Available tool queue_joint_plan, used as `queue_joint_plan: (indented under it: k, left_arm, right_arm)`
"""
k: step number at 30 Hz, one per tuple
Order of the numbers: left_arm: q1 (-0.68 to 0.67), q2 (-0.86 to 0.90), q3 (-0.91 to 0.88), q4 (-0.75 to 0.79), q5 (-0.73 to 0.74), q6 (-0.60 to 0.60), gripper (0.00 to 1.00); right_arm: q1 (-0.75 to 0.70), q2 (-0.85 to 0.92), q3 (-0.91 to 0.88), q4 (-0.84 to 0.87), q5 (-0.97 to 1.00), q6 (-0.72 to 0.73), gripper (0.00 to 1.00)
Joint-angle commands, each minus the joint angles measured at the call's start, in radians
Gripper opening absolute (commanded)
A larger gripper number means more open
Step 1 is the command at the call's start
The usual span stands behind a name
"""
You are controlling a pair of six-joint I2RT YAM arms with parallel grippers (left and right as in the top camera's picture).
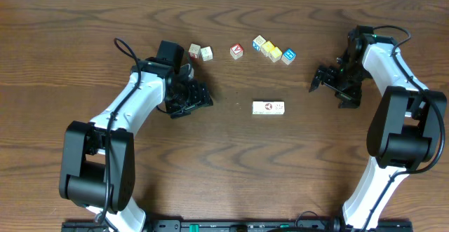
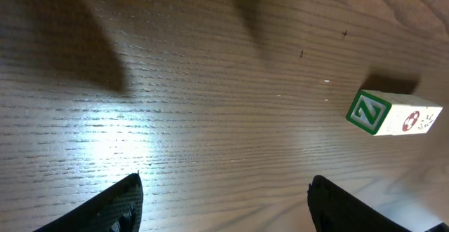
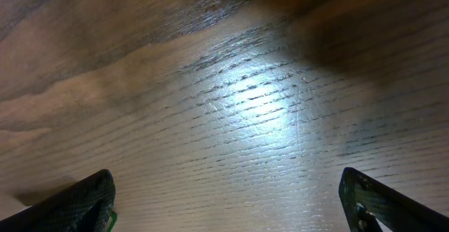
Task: Lift 3 blocks
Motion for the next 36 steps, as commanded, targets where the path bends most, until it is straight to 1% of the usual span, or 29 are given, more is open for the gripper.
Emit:
queue_joint_plan:
  k: [1,12,16,22,31,33,36]
  left_arm:
    - [0.003,-0.002,0.000,-0.003,-0.006,-0.009,0.76]
    - [0.003,-0.002,0.000,0.014,-0.005,-0.009,0.76]
    - [-0.001,-0.002,-0.001,-0.006,-0.005,-0.004,0.76]
    - [-0.031,-0.002,-0.004,-0.051,-0.006,0.126,0.76]
    - [-0.039,-0.002,-0.004,0.026,-0.014,0.138,0.76]
    - [-0.039,-0.002,-0.004,0.043,-0.013,0.138,0.76]
    - [-0.043,-0.002,-0.004,0.061,-0.016,0.138,0.76]
  right_arm:
    - [-0.002,0.000,0.019,0.000,-0.005,0.013,0.99]
    - [-0.002,0.000,0.019,0.000,-0.005,0.013,0.99]
    - [-0.002,0.000,0.019,0.000,-0.005,0.013,0.99]
    - [-0.002,0.000,0.019,0.000,-0.005,0.013,0.99]
    - [-0.002,0.000,0.019,-0.002,-0.009,0.013,0.99]
    - [-0.002,0.000,0.019,0.020,-0.010,0.014,0.99]
    - [-0.002,0.000,0.019,0.040,-0.072,0.021,0.99]
